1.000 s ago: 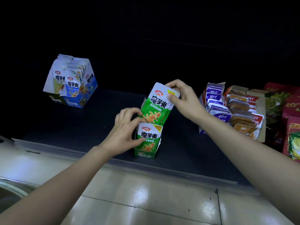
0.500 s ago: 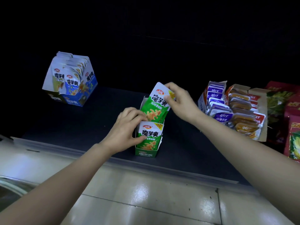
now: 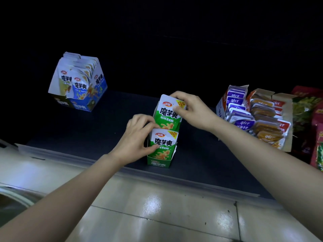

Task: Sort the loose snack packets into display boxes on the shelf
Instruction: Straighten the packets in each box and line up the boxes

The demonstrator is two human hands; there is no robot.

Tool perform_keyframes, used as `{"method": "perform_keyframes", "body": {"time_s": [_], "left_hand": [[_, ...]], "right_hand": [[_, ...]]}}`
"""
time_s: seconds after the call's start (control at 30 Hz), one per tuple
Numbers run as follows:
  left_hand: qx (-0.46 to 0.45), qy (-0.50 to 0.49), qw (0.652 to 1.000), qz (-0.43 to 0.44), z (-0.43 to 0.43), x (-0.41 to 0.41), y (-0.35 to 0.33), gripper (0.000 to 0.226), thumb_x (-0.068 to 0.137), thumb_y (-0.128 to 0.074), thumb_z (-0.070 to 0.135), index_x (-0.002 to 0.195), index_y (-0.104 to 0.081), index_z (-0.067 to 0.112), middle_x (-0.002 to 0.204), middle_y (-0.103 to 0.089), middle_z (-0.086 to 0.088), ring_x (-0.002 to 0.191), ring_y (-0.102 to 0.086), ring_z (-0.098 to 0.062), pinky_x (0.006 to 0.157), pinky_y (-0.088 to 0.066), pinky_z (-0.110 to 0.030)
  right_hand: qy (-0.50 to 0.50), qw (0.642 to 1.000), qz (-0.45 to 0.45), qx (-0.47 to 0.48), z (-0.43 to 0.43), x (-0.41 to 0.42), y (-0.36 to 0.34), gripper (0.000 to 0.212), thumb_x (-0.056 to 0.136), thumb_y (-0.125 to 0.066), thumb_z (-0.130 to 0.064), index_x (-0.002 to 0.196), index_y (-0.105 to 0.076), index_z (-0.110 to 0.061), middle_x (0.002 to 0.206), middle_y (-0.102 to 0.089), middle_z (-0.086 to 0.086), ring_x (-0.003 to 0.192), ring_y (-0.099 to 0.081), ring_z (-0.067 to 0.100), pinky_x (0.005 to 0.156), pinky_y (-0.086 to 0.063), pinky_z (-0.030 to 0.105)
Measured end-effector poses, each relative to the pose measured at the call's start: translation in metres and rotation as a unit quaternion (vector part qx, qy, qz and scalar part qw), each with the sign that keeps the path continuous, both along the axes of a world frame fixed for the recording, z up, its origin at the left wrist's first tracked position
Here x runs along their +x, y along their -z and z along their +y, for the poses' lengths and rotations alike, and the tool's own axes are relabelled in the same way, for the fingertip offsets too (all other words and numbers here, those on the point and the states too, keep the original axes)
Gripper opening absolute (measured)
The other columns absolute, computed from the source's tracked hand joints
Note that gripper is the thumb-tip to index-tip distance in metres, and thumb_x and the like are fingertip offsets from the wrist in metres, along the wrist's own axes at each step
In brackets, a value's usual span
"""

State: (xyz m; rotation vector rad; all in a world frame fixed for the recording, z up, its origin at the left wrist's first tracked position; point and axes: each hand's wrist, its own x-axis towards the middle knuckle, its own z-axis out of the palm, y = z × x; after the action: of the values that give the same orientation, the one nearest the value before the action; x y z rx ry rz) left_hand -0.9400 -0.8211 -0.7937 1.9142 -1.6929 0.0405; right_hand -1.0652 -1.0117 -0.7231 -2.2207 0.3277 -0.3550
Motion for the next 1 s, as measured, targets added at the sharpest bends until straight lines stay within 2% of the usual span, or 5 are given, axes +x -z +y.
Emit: {"method": "perform_keyframes", "body": {"time_s": [0.37,0.6,0.8,0.93,1.0], "left_hand": [[0.003,0.011,1.000,-0.022,-0.002,0.001,-0.001,0.052,0.073,-0.081,0.033,0.115,-0.057,0.014,0.115,-0.052,0.001,0.117,-0.039,-0.019,0.094,-0.033,-0.035],[-0.007,0.009,1.000,0.011,0.002,-0.005,-0.004,0.052,0.074,-0.081,0.033,0.117,-0.055,0.019,0.142,-0.030,-0.004,0.133,-0.028,-0.025,0.105,-0.037,-0.048],[0.016,0.046,0.998,0.045,0.004,-0.003,-0.009,0.046,0.078,-0.078,0.034,0.117,-0.059,0.017,0.158,-0.020,-0.002,0.149,-0.014,-0.019,0.112,-0.032,-0.053],[0.009,0.037,0.997,0.068,0.002,-0.005,-0.011,0.045,0.077,-0.076,0.046,0.110,-0.060,0.022,0.153,-0.022,0.001,0.145,-0.019,-0.019,0.112,-0.032,-0.051],[0.007,0.029,0.997,0.069,0.001,-0.006,-0.010,0.042,0.077,-0.074,0.050,0.107,-0.059,0.024,0.149,-0.025,0.001,0.139,-0.024,-0.019,0.109,-0.035,-0.052]], "right_hand": [[0.043,0.999,0.005,-0.005,0.006,0.005,0.001,0.017,0.087,-0.070,-0.009,0.094,-0.058,-0.019,0.086,-0.067,-0.003,0.082,-0.065,0.014,0.069,-0.049,0.018],[-0.030,0.993,0.109,0.030,0.012,0.004,0.017,0.021,0.091,-0.063,-0.006,0.111,-0.059,-0.011,0.104,-0.067,0.007,0.094,-0.067,0.020,0.084,-0.055,0.042],[-0.066,0.985,0.098,0.124,0.011,-0.014,0.023,0.029,0.104,-0.042,-0.017,0.132,-0.050,-0.017,0.118,-0.064,0.001,0.111,-0.062,0.016,0.098,-0.049,0.043],[-0.090,0.981,0.098,0.140,0.018,-0.030,0.024,0.055,0.094,-0.059,-0.041,0.143,-0.036,-0.033,0.129,-0.059,-0.008,0.119,-0.057,0.007,0.103,-0.047,0.036],[-0.107,0.985,0.105,0.086,0.021,-0.036,0.025,0.078,0.083,-0.075,-0.034,0.145,-0.027,-0.036,0.127,-0.058,-0.010,0.116,-0.058,0.004,0.099,-0.049,0.029]]}}
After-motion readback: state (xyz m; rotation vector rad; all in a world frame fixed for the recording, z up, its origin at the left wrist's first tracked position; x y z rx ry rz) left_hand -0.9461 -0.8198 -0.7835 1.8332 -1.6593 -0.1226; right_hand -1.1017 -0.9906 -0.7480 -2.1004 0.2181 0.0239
